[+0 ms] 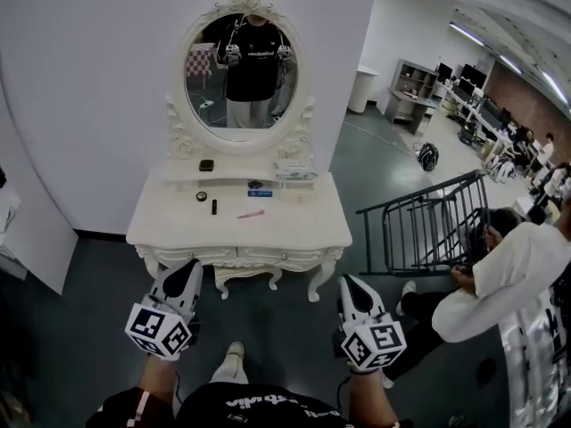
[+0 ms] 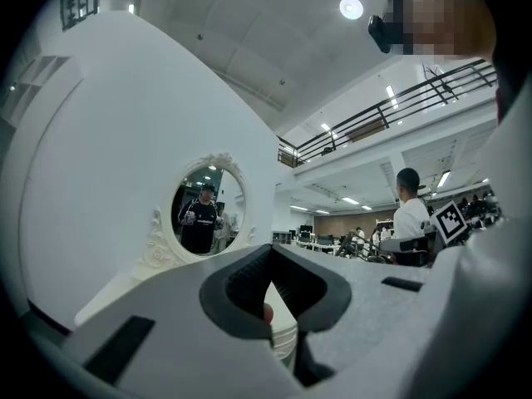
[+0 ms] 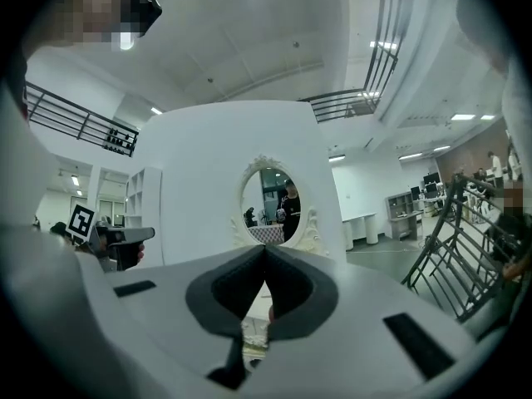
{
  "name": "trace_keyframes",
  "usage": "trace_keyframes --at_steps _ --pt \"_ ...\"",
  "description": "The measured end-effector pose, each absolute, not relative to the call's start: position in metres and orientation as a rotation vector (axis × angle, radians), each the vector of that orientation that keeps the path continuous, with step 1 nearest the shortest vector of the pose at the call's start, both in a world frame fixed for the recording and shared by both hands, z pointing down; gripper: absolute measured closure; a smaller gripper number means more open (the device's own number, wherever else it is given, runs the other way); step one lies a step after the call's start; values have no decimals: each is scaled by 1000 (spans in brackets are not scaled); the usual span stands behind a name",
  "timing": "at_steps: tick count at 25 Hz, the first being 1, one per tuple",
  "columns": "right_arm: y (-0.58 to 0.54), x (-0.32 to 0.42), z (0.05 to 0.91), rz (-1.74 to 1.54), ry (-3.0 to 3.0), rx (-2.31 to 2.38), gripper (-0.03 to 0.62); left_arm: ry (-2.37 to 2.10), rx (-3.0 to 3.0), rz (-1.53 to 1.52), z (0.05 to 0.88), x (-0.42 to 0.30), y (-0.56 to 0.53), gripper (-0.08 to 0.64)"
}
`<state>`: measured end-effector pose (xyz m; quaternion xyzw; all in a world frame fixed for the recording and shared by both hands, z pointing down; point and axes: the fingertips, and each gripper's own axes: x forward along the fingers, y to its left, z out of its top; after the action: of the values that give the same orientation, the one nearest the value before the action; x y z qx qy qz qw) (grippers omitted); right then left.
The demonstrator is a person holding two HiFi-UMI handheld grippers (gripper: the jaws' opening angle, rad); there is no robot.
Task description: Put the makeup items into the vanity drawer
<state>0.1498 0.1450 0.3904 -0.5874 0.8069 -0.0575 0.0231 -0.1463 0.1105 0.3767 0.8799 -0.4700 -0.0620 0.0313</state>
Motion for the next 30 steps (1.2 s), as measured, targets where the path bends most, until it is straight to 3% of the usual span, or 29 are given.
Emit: trace_keyframes --at_steps 18,30 --pt "-5 106 375 -173 2471 -1898 589 -1400 2710 -183 371 -189 -45 557" --pt "-43 104 374 -175 2477 -1927 589 -1342 2751 -169 375 -172 -91 555"
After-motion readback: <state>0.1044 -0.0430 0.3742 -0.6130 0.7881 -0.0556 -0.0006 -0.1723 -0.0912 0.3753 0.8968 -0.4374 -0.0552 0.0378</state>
